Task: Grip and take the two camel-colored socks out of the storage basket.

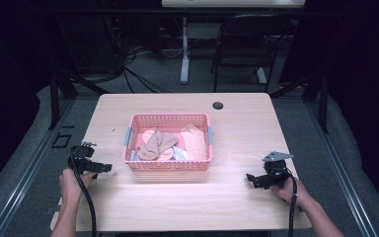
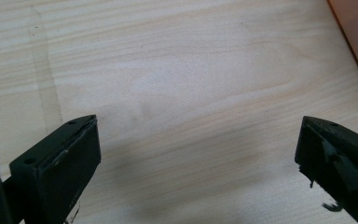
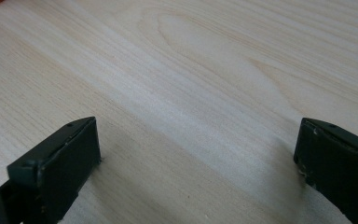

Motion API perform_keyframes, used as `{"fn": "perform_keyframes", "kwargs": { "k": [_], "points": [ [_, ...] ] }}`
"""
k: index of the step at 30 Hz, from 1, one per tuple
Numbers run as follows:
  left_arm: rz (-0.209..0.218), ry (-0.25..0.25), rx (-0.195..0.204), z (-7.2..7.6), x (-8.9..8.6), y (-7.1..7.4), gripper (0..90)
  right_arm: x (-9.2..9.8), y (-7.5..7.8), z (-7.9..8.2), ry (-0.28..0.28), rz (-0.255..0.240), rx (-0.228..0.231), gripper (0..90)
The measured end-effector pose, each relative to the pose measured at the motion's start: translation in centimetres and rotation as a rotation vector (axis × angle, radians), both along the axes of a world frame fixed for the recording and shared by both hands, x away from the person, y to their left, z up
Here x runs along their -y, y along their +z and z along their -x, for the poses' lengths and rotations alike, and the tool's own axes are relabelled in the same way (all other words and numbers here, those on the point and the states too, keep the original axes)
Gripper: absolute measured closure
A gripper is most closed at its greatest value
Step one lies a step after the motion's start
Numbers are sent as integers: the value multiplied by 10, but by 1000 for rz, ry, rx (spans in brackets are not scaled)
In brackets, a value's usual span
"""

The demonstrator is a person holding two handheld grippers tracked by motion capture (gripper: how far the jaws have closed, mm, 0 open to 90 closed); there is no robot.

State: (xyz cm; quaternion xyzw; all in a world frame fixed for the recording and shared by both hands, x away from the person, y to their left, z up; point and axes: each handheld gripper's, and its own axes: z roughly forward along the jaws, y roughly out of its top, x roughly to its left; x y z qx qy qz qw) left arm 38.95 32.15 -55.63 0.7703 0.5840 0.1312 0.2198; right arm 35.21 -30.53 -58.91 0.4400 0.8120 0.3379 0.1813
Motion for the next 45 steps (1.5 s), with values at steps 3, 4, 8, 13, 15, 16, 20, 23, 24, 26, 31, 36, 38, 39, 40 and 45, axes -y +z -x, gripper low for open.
{"fn": "perform_keyframes", "kwargs": {
  "k": [3, 4, 8, 13, 15, 16, 20, 23, 24, 26, 31, 36, 38, 39, 40, 45],
  "points": [
    [17, 2, 1, 0, -2, 3, 1, 1, 0, 0, 9, 4, 2, 0],
    [19, -4, 0, -1, -2, 5, 1, 1, 0, 0, 10, 4, 3, 0],
    [26, -22, 0, -3, -3, 13, 1, 1, 0, 0, 11, 4, 2, 0],
    [56, -27, 13, -5, -4, 25, 0, 1, 0, 0, 12, 1, 2, 0],
    [52, -35, 13, -5, -4, 27, 0, 1, 0, 0, 12, 1, 2, 0],
    [51, -38, 12, -5, -3, 27, 0, 1, 0, 0, 13, 0, 2, 0],
    [53, -38, 7, -6, -4, 31, 0, 1, 0, 0, 13, 1, 1, 0],
    [58, -32, 6, -6, -5, 35, 0, 1, 0, 0, 12, 4, 2, 0],
    [59, -33, 5, -5, -5, 36, 0, 1, 0, 0, 13, 4, 1, 0],
    [70, -35, 2, -5, -5, 40, 0, 1, 0, 0, 10, -3, 5, 0],
    [78, -44, 7, -5, -3, 54, 0, 1, 0, 0, 11, -3, 4, 0],
    [68, -53, 7, -10, 0, 77, 0, 1, 0, 0, 11, -3, 4, 0],
    [66, -61, 11, -12, 2, 86, 0, 1, 0, 0, 11, -3, 5, 0],
    [66, -61, 11, -12, 2, 86, 0, 1, 0, 0, 11, -3, 5, 0],
    [68, -68, 15, -12, 2, 91, 0, 1, 0, 0, 11, -3, 4, 0],
    [73, -89, 38, -16, 7, 113, 0, 1, 0, 1, 10, -3, 4, 0]
  ]
}}
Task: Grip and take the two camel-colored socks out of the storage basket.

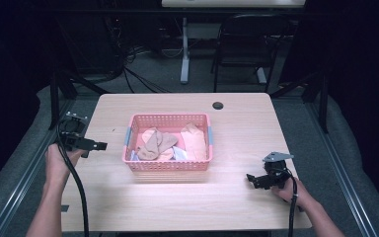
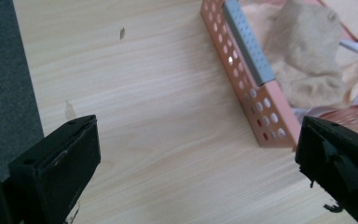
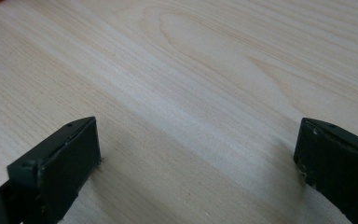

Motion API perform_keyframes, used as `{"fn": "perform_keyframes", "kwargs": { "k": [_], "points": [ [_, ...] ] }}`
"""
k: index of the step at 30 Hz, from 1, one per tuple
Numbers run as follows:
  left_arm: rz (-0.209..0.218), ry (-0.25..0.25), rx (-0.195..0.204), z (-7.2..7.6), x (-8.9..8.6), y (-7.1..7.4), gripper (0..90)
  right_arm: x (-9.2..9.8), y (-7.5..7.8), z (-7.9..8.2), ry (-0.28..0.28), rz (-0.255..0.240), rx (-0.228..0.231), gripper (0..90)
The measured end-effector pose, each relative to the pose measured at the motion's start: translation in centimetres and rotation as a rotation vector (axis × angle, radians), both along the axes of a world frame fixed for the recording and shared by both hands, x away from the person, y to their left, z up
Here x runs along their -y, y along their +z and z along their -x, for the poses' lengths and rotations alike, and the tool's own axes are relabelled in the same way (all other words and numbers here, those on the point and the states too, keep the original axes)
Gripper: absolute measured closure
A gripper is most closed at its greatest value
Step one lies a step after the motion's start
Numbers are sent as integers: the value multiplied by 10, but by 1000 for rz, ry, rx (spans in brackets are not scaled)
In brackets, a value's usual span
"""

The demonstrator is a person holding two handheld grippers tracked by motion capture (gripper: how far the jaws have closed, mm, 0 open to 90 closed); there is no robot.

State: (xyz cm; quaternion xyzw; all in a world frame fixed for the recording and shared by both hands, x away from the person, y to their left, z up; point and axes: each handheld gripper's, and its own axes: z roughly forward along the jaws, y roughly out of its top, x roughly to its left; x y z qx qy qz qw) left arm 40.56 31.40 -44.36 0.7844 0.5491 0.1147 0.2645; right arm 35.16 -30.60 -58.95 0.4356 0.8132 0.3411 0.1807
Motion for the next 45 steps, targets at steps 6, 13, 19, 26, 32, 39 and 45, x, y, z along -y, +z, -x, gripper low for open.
{"fn": "perform_keyframes", "kwargs": {
  "k": [6, 13, 19, 26, 32, 39, 45],
  "points": [
    [-16, -37, 18, -6, 14, 21, 0, 0, 0, 0, 0, 1, 1, 0],
    [-28, -84, 32, -13, 35, 29, 0, 0, 0, 0, 0, 0, 0, 0],
    [-33, -131, 33, -18, 52, 30, 0, 0, 0, 0, 0, 1, 0, 0],
    [-51, -196, 31, -25, 81, 25, 0, 0, 0, 0, 0, 1, 0, 0],
    [-72, -248, 0, -33, 102, 17, 0, 0, 0, 0, 0, 1, 0, 0],
    [-78, -272, -24, -41, 124, 3, 6, 0, 0, 0, 0, 1, 0, 0],
    [-98, -289, -55, -48, 140, -15, 14, 0, 0, 0, 0, 1, 1, 0]
  ]
}}
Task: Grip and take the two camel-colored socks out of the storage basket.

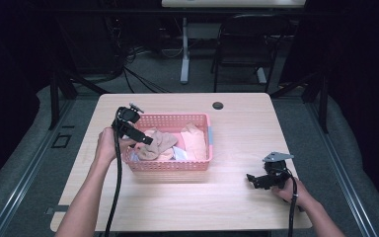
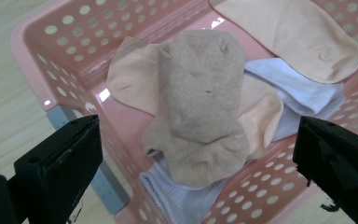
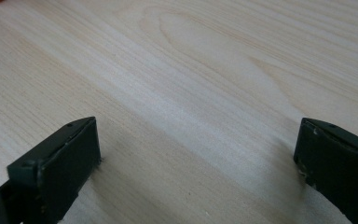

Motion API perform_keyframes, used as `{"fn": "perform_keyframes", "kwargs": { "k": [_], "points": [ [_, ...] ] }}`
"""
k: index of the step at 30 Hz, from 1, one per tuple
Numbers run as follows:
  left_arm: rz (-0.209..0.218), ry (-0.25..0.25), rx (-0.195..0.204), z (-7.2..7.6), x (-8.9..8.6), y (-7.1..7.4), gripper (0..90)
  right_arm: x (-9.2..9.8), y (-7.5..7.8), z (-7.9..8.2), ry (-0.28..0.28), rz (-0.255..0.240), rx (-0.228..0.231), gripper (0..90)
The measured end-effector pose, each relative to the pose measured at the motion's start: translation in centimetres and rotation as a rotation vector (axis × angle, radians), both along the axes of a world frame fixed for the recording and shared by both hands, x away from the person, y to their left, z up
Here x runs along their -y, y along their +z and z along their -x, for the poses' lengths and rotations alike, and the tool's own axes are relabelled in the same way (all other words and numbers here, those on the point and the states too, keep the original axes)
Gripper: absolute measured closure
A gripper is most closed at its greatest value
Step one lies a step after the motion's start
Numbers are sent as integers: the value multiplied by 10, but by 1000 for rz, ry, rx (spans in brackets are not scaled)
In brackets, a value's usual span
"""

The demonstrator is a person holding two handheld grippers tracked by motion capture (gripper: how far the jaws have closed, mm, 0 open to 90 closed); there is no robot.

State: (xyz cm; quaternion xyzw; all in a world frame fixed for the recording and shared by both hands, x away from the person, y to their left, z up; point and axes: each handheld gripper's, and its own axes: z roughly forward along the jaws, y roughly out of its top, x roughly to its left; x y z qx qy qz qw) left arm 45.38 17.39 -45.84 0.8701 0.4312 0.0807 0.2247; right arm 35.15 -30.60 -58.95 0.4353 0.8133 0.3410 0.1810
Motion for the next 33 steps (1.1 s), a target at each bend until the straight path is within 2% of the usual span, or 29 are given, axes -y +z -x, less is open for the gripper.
{"fn": "perform_keyframes", "kwargs": {
  "k": [7, 10, 17, 21, 23, 30, 32, 33],
  "points": [
    [-21, -18, -32, -5, 12, -15, 45, 0, 0, 0, 0, 0, 0, 0],
    [-33, -31, -35, -6, 17, -20, 63, 0, 0, 0, 0, 0, 0, 0],
    [-46, -28, -62, -11, 24, -34, 111, 0, 0, 0, 0, 0, 0, 0],
    [-58, -25, -67, -14, 25, -39, 163, 0, 0, 0, 0, 0, 0, 0],
    [-71, -21, -79, -16, 27, -42, 216, 0, 0, 0, 0, 0, 0, 0],
    [-102, 2, -116, -19, 32, -51, 274, 0, 0, 0, 0, 0, 0, 0],
    [-123, 11, -121, -20, 33, -55, 331, 0, 0, 0, 0, 0, 0, 0],
    [-123, 11, -121, -20, 33, -55, 408, 0, 0, 0, 0, 0, 0, 0]
  ]
}}
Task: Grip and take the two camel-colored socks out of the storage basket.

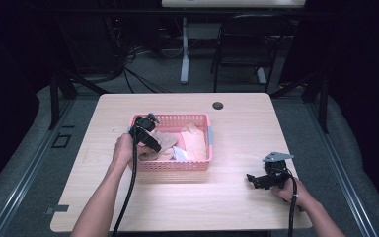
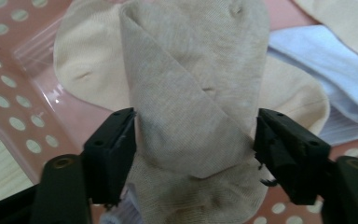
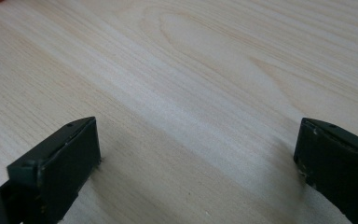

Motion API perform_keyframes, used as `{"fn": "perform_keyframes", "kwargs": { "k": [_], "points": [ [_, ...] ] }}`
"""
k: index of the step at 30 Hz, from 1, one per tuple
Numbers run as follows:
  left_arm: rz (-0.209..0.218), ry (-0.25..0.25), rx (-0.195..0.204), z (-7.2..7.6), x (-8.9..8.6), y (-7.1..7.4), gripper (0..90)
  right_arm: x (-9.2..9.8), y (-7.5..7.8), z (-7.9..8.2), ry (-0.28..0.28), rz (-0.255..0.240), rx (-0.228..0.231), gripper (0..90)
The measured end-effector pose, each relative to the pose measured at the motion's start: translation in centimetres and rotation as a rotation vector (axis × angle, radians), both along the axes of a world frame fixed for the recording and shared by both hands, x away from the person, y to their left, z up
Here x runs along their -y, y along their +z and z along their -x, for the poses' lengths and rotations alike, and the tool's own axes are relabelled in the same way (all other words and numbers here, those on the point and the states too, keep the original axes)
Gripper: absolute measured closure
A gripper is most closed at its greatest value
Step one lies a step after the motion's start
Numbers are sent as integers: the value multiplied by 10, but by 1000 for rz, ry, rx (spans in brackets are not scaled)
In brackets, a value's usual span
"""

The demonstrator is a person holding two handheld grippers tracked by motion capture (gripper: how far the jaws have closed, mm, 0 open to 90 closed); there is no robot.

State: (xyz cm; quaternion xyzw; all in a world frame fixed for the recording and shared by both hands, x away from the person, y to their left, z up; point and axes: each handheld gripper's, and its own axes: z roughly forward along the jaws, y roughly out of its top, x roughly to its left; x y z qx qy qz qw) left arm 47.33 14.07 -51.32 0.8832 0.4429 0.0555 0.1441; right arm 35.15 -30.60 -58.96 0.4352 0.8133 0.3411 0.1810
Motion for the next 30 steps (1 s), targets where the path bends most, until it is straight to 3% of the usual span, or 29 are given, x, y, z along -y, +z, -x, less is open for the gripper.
{"fn": "perform_keyframes", "kwargs": {
  "k": [1, 8, 11, 19, 30],
  "points": [
    [-4, 5, 2, 0, 0, 0, 408, 0, 0, 0, 0, 0, 0, 0],
    [-3, 8, 7, 2, -4, 3, 711, 0, 0, 0, 0, 0, 0, 0],
    [-1, -1, 23, 4, -5, 8, 773, 0, 0, 0, 0, 0, 0, 0],
    [16, -3, 68, 9, -11, 27, 782, 0, 0, 0, 0, 0, 0, 0],
    [31, -23, 80, 11, -16, 51, 770, 0, 0, 0, 0, 0, 0, 0]
  ]
}}
